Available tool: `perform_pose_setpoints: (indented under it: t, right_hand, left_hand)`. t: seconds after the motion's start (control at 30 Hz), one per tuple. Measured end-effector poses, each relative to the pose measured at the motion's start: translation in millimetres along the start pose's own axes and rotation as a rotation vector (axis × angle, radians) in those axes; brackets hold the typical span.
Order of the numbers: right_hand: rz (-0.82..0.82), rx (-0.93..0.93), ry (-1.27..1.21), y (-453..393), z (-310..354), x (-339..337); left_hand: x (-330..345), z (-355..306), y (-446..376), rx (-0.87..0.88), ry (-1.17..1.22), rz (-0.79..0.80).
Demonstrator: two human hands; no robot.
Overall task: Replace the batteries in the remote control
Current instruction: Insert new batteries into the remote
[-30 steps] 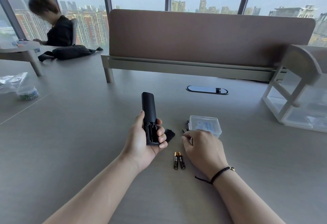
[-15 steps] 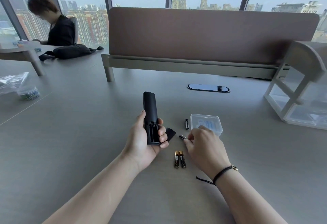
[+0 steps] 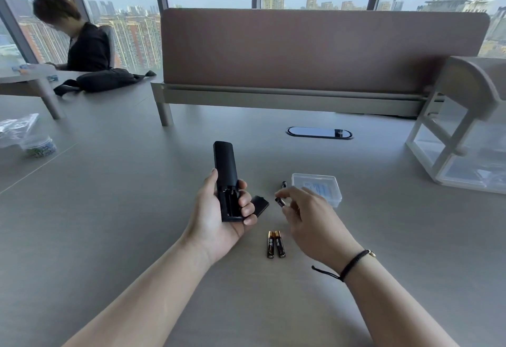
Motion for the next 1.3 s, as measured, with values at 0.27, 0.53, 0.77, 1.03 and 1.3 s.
perform_pose_setpoints:
  t: [0.27,0.53,0.77,1.03,1.3]
  right_hand:
    - [-0.282,-0.046,-0.457,3.8,28.1,-21.1]
    - [-0.314,0.024,-0.930,4.8,35.4,-19.7]
    - [-0.343,0.082,-1.135,5.5,35.7,-15.6]
    - [-0.310,0.113,-1.106,4.9,35.6,-14.3]
    - [-0.230,0.087,-1.027,4.3,37.2,-5.6]
  left_hand:
    - [11.0,4.1,5.6,-0.026,-0.029,0.074]
    - [23.3,7.7,12.4,-0.046,-0.112,0.148]
    - [24.1,9.1,11.8,-0.044,-0.128,0.160]
    - [24.4,9.8,11.5,-0.049,-0.133,0.169]
    - [24.8,10.6,10.5,-0.040,-0.112,0.164]
Point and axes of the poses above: each hand's wrist, its own y-axis away from the middle knuckle, its own x-axis out of the palm, z = x × y, the point moved 8 cm from there along -y, towards the middle knuckle, and after that the axes turned 11 degrees about -x, right-handed, at the moved point
